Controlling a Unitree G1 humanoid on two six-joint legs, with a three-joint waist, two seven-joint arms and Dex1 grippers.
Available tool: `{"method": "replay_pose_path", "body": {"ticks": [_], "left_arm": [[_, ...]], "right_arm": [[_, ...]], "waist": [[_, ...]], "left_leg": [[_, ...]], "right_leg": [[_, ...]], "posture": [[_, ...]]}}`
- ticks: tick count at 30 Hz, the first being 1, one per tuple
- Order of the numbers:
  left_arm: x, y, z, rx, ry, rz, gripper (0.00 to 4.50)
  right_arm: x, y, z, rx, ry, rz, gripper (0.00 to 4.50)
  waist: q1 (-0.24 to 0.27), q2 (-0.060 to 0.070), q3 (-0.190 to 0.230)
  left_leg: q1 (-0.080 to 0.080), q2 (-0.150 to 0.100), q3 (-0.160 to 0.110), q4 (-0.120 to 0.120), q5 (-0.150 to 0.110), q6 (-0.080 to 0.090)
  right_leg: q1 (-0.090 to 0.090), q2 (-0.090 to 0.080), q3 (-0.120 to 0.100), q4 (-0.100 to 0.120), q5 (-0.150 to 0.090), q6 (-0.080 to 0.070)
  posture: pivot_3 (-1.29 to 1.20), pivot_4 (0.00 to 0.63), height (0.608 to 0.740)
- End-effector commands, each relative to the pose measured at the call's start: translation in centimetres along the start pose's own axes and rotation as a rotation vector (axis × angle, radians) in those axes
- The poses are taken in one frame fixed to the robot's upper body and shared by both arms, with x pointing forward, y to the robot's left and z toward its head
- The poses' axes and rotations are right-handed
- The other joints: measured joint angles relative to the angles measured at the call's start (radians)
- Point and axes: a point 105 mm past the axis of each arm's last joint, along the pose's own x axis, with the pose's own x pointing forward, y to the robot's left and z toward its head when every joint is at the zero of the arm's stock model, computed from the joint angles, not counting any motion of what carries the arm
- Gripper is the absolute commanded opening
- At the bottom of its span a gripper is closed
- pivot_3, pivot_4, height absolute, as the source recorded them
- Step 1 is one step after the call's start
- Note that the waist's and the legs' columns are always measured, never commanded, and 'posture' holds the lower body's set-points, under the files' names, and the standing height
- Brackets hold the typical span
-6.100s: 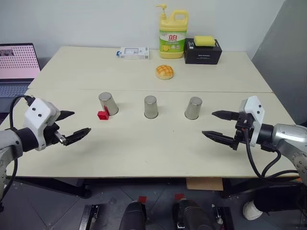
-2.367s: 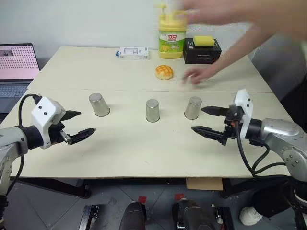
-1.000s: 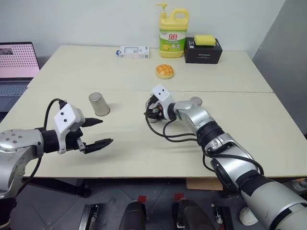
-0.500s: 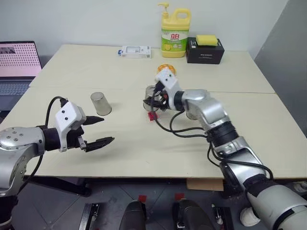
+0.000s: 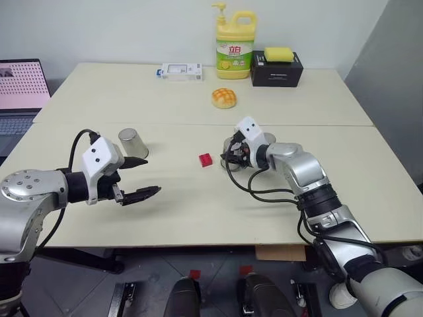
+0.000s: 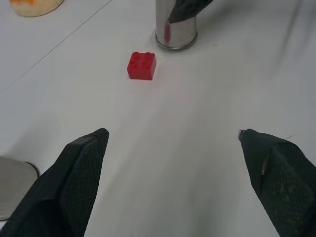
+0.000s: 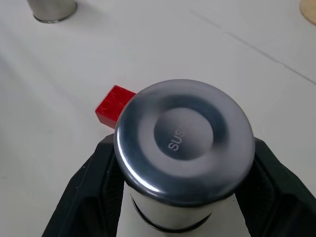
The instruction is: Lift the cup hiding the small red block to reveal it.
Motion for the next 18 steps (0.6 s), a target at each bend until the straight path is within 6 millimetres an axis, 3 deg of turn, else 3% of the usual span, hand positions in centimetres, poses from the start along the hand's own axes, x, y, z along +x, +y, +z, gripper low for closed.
{"method": "replay_pose_path", "body": {"ticks": [1,4,9,13,15,18], "left_arm": [[-0.1,0.0,0.9,0.040,-0.024,0.002,4.50],[-0.2,0.0,0.8,0.035,-0.024,0.006,4.50],[-0.4,0.4,0.5,0.020,-0.010,0.063,4.50],[-0.8,0.8,0.6,0.031,-0.008,0.120,4.50],[-1.2,0.8,0.3,0.031,0.003,0.129,4.50],[-1.8,0.8,0.2,0.028,0.013,0.134,4.50]], "right_arm": [[-0.1,-0.7,2.2,-0.046,-0.054,-0.036,3.85],[-0.5,-0.6,3.4,-0.049,-0.093,-0.029,4.46],[-3.0,0.1,8.0,-0.079,-0.267,-0.011,4.46],[-6.8,1.1,10.8,-0.106,-0.399,0.047,4.46],[-8.7,1.6,10.6,-0.168,-0.428,0.081,4.46],[-11.2,2.9,8.5,-0.222,-0.428,0.177,4.46]], "waist": [[0.000,0.000,0.000],[0.000,0.000,0.000],[0.001,0.001,0.001],[0.002,0.001,0.001],[0.002,0.001,0.001],[0.009,0.000,0.000]], "left_leg": [[0.000,0.000,0.000,0.000,0.000,0.000],[0.000,0.000,0.000,0.000,0.000,0.000],[0.000,0.000,0.000,0.000,0.000,0.000],[0.000,0.001,-0.001,0.000,0.000,0.000],[-0.001,0.002,-0.001,-0.001,0.000,0.000],[-0.001,0.001,-0.001,-0.001,0.000,0.000]], "right_leg": [[0.000,0.000,0.000,0.000,0.000,0.000],[0.000,-0.001,0.001,0.000,0.000,0.000],[0.000,-0.001,0.000,0.000,0.000,0.000],[0.000,-0.001,0.000,0.000,0.000,0.000],[0.000,-0.001,0.000,0.000,0.000,0.000],[0.001,-0.003,-0.001,-0.002,0.000,0.001]], "posture": [[0.00,0.150,0.740],[0.00,0.150,0.740],[0.00,0.150,0.740],[0.00,0.150,0.740],[0.00,0.150,0.740],[0.00,0.150,0.740]]}}
